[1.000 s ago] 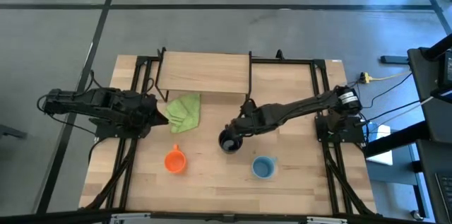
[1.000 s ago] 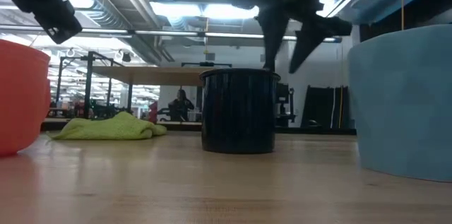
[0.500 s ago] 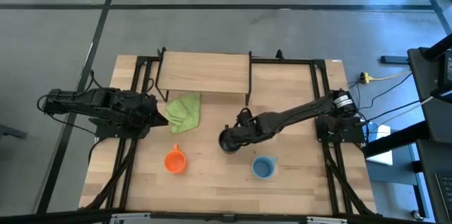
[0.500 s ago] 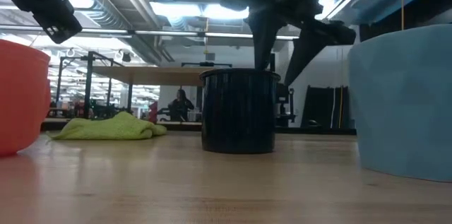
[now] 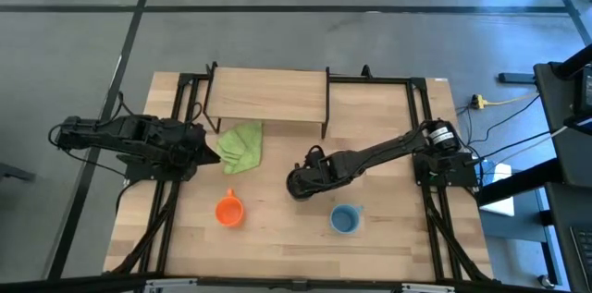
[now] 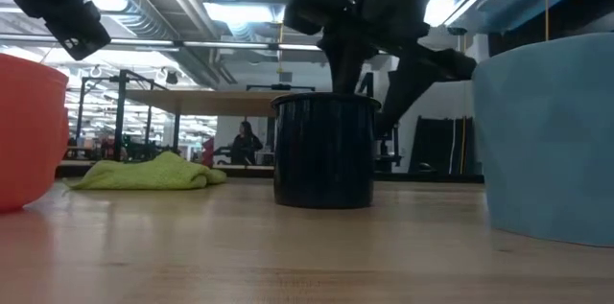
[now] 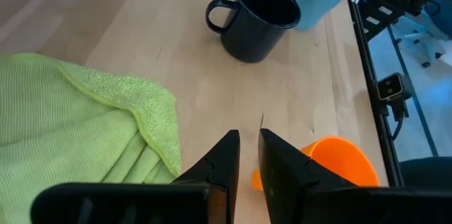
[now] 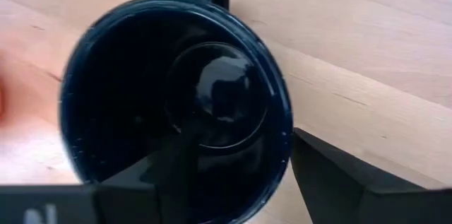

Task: Stack small to large cups/mugs on shelf
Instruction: Put the black mug on the shelf

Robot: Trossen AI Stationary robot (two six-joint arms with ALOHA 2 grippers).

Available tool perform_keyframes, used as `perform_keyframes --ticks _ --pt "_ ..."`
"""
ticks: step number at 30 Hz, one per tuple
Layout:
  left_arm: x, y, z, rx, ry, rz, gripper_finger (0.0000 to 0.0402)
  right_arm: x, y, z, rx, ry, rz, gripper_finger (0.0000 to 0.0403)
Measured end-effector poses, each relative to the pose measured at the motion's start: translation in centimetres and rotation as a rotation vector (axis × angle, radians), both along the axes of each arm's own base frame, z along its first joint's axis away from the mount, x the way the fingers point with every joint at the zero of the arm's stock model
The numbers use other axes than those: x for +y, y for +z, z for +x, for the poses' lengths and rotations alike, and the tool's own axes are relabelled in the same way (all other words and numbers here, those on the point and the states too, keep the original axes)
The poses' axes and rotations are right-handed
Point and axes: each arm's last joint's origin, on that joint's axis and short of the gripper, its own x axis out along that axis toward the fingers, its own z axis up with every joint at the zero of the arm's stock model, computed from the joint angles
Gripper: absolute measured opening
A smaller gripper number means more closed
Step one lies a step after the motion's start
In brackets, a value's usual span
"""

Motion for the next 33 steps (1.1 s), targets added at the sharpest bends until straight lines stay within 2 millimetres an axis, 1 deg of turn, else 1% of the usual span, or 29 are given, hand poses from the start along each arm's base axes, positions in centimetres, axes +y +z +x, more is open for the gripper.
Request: perform_keyframes --ticks 4,7,10,16,19,21,25,27,29,33 --pt "0.0 0.0 0.0 0.0 0.006 0.005 0.0048 -0.2 0.0 -0.1 0.011 -0.001 -0.005 0.0218" --pt "0.1 0.0 0.0 -0.001 0.016 0.012 0.0048 -0.2 -0.2 -0.1 0.021 -0.001 -0.005 0.0197" --pt "0.1 0.0 0.0 -0.001 0.026 0.019 0.0048 -0.2 -0.4 -0.1 0.04 0.004 0.01 0.0159" --pt "0.2 0.0 0.0 -0.002 0.043 0.031 0.0048 -0.2 -0.4 -0.3 0.056 0.003 0.008 0.0068" --pt "0.2 0.0 0.0 -0.004 0.045 0.033 0.0046 -0.2 -0.4 -0.3 0.056 0.005 0.01 0.0033" --pt "0.2 0.1 0.1 -0.013 0.047 0.033 0.0046 -0.2 -0.4 -0.2 0.044 0.003 0.011 0.0024" --pt "0.1 0.4 0.3 -0.053 0.047 0.029 0.0046 -0.7 0.1 0.1 0.04 -0.004 0.014 0.0026" --pt "0.1 0.5 0.4 -0.07 0.048 0.027 0.0046 -1.3 0.6 0.5 0.023 0.005 0.01 0.0032" --pt "0.1 0.6 0.4 -0.072 0.048 0.027 0.0046 -1.8 1.9 1.2 -0.011 0.031 0.003 0.0033" --pt "0.1 0.5 0.6 -0.059 0.051 0.03 0.0042 -3.5 5.6 2.5 -0.086 0.102 -0.032 0.0024"
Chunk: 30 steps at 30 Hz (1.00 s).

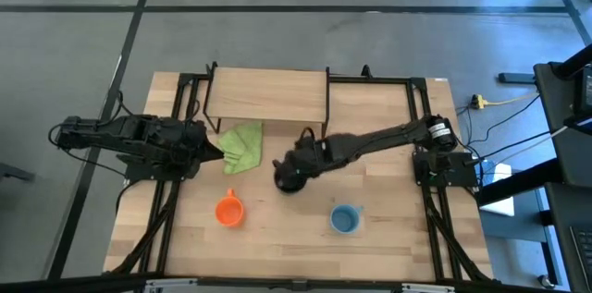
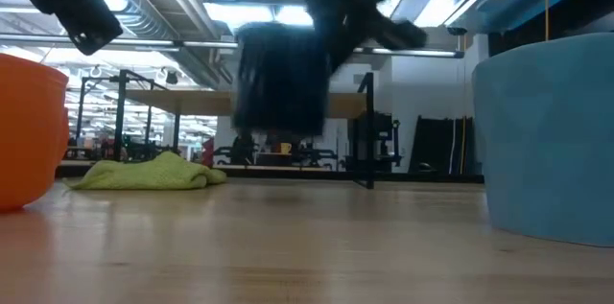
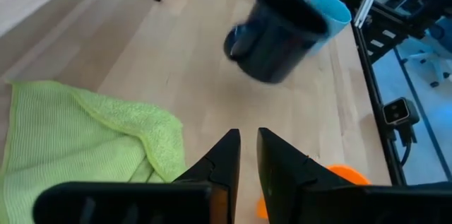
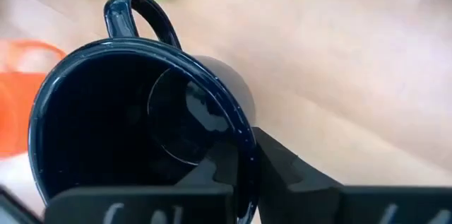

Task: Stack small to large cups/mugs on shelf
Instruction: Put the black mug on the shelf

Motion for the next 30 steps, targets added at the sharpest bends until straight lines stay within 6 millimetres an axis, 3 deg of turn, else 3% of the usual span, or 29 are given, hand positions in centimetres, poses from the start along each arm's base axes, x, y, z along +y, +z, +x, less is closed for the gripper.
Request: perform_keyframes --ticks 8,13,20,30 --pt "0.1 -0.1 0.6 0.017 0.029 0.02 0.0027 -4.8 6.5 -1.1 0.072 0.016 -0.155 0.0037" --pt "0.0 0.1 1.3 -0.01 0.042 0.025 0.0017 -8.7 10.1 -1.6 0.021 0.019 -0.256 0.0025" --pt "0.0 -0.5 2.5 0.055 0.041 0.03 0.0004 -13.7 10.6 -2.2 0.047 0.006 -0.32 0.0043" --pt "-0.1 -0.6 3.6 0.043 0.046 0.022 0.0005 -19.3 10.8 -2.7 -0.02 -0.026 -0.339 0.0036"
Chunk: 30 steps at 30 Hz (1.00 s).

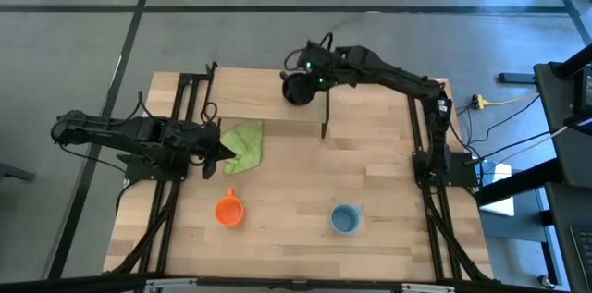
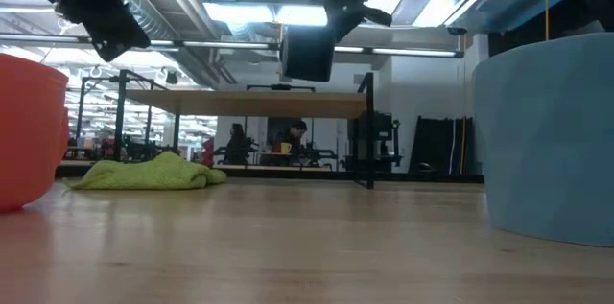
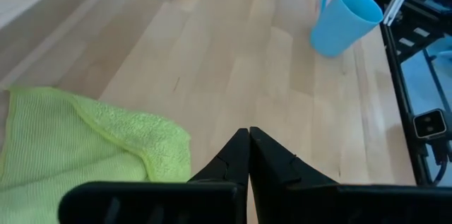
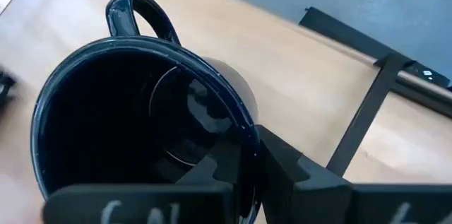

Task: Stack small to large cups/mugs on shelf
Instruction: Put the black mug on the shelf, then put the blue mug on the shelf

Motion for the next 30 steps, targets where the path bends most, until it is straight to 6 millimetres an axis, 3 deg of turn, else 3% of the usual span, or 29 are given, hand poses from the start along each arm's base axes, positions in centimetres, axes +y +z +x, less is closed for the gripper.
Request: perform_keyframes --ticks 6,17,30 --pt "0.0 -0.2 0.3 0.011 0.016 -0.02 0.0003 -2.4 -1.5 0.0 0.05 0.005 0.028 0.004" --pt "0.0 0.0 0.5 -0.009 0.054 -0.037 0.0001 -4.0 -2.8 0.2 0.071 0.042 0.078 0.0042" --pt "0.1 0.1 0.6 -0.031 0.071 -0.003 0.0006 -3.0 2.0 -0.7 0.025 0.064 -0.036 0.0128"
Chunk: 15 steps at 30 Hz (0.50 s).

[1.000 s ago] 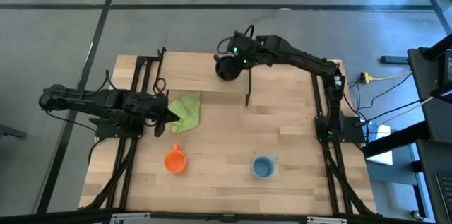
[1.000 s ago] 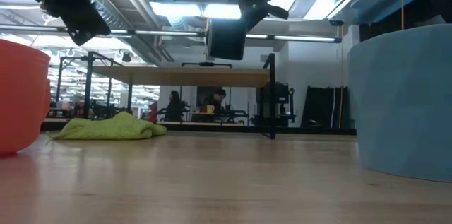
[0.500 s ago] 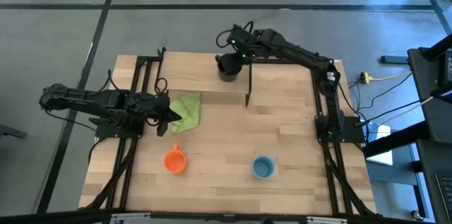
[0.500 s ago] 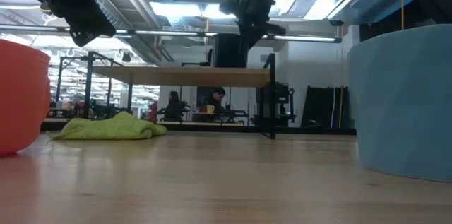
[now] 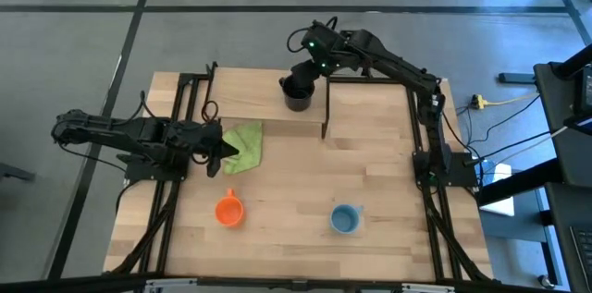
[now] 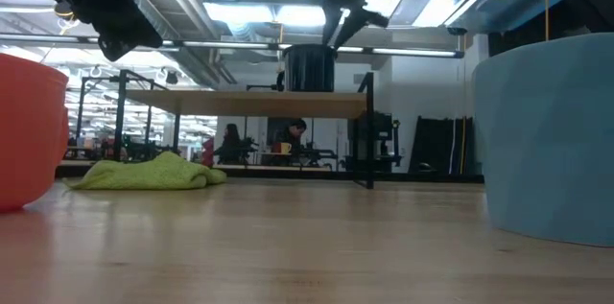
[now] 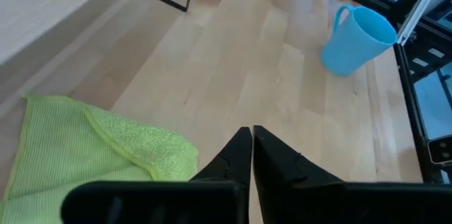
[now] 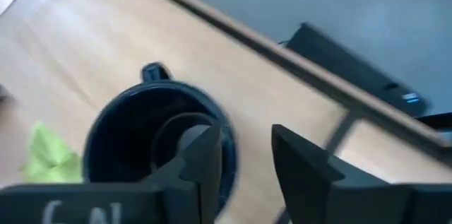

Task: Stack small to large cups/mugs on shelf
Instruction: Put the blue mug on the shelf

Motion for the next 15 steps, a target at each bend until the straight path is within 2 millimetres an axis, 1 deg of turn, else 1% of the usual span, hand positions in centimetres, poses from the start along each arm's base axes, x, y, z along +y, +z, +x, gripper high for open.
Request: perform_keyframes --ticks 3,5,8,10,13,15 --pt "0.0 0.0 0.0 0.001 -0.006 0.001 0.0002 1.6 0.7 -0.8 0.057 0.004 -0.036 0.0143" --pt "-0.1 0.0 0.0 0.005 -0.017 -0.006 0.0001 3.7 1.2 -1.5 0.117 0.021 -0.031 0.0149" --pt "-0.1 -0.1 -0.1 0.014 -0.046 -0.023 0.0005 7.6 1.8 -2.5 0.205 0.051 -0.029 0.0156" --pt "-0.2 -0.1 -0.1 0.016 -0.06 -0.021 0.0009 10.5 2.4 -2.5 0.164 0.082 -0.053 0.0158" --pt "-0.2 -0.1 -0.1 0.017 -0.072 -0.013 0.0012 14.4 3.2 -2.8 0.093 0.085 -0.012 0.0159" --pt "-0.3 -0.1 -0.1 0.018 -0.099 -0.014 0.0013 16.4 2.6 -2.6 0.087 0.076 0.012 0.0159"
